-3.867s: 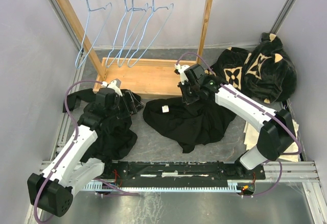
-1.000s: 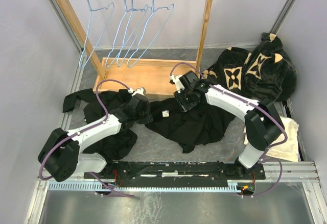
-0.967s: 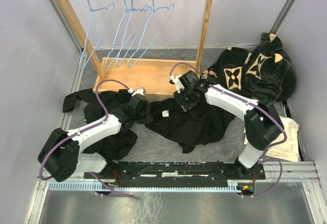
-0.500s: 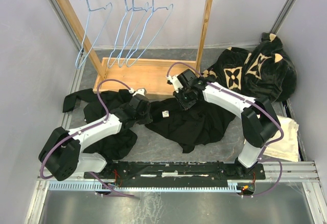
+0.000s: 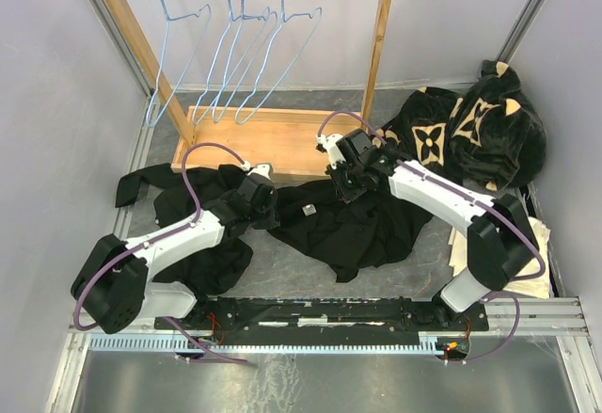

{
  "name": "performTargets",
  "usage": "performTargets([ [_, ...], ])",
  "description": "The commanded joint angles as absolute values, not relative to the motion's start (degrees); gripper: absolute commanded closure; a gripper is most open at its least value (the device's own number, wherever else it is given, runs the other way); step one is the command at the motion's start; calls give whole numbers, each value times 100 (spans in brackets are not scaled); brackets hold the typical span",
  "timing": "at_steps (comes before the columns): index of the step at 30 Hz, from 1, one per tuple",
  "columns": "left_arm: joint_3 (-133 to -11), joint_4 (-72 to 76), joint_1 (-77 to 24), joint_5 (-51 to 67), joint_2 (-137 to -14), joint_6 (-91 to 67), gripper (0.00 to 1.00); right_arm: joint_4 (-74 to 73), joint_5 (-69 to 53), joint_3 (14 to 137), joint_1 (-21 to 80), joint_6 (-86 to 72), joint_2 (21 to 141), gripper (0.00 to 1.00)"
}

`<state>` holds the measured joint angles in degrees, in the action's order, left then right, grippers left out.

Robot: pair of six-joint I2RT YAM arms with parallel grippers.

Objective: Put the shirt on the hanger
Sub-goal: Adjust the shirt at the center of the board.

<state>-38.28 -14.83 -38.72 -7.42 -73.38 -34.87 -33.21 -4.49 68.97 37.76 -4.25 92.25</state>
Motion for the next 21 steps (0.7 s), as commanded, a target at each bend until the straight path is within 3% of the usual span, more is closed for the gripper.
performTargets([
  [1,-3982,-1416,-3892,-901,-7075,-3115,97,-2911,-446,6722,3766,-799,8745,100],
  [7,-4230,-2005,-4355,-1851,-6715,-3144,97,-2682,-284,6184,3789,-1362,8022,100],
  [14,-4035,-2220,-5921,-3199,-6115,-4071,97,-2767,234,5369,3982,-1763,6758,100],
  [21,-4771,-2520,-7250,-4162,-6783,-4428,97,-3425,702,5142,3992,-1801,5329,100],
])
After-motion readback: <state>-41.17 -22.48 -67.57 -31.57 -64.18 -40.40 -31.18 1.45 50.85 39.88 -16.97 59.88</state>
